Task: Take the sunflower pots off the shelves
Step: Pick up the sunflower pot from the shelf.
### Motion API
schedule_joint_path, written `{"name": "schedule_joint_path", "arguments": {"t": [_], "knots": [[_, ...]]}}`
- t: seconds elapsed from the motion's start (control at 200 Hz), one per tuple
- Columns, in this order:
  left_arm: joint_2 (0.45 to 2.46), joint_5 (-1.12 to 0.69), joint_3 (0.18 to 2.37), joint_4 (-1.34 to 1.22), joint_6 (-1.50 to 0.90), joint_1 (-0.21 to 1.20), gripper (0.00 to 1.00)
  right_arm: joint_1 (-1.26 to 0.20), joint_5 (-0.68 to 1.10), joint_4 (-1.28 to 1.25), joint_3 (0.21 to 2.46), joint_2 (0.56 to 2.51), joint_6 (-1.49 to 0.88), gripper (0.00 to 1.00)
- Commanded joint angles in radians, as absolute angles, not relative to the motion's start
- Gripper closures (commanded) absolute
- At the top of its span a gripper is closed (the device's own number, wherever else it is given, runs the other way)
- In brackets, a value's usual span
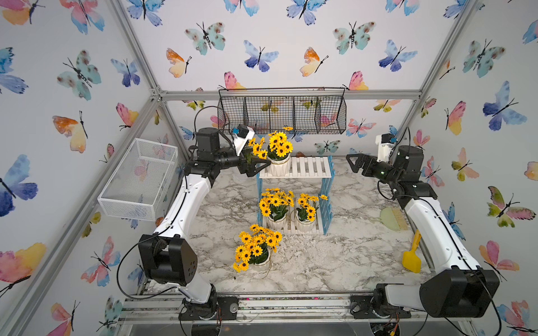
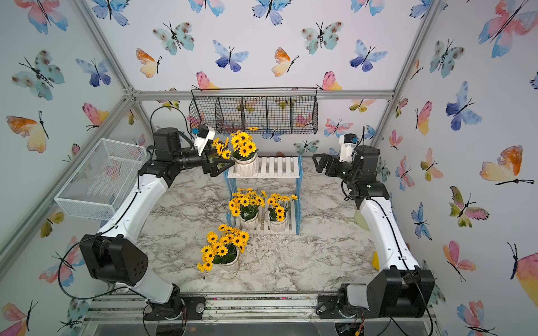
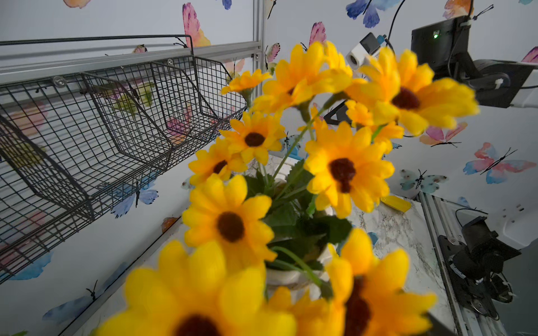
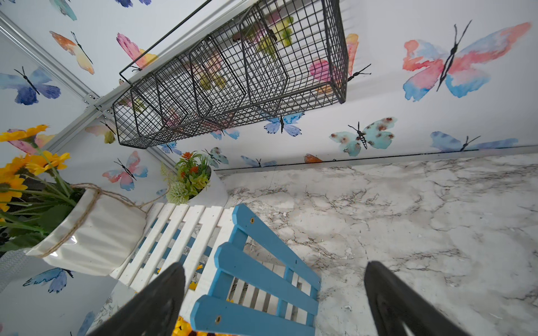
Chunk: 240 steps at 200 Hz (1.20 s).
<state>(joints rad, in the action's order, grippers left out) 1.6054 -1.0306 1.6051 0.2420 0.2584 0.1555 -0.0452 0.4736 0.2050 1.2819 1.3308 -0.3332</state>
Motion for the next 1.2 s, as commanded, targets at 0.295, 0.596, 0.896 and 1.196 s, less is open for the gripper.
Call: {"name": "schedule_joint_path", "arguments": {"t": [0.295,0.596,0.896,1.196], "knots": [[1.618,-0.997,1.561,0.068,0.185,0.159,0.02,-0.042,0.528,0.152,1.265,1.352,-0.356,0.02],[1.629,-1.049,1.555,0.046,0.178,0.178,0.02,-0.044,0.705,0.097,1.253,1.380,-0.366,0.03],[1.641,-1.083,1.539,0.057,0.202,0.201,0.02,-0.049,0.730,0.104,1.261,1.380,-0.361,0.03],[1.660,-1.091,1.535,0.051,0.208,0.220,0.02,-0.055,0.757,0.088,1.255,1.397,-0.377,0.04]]}}
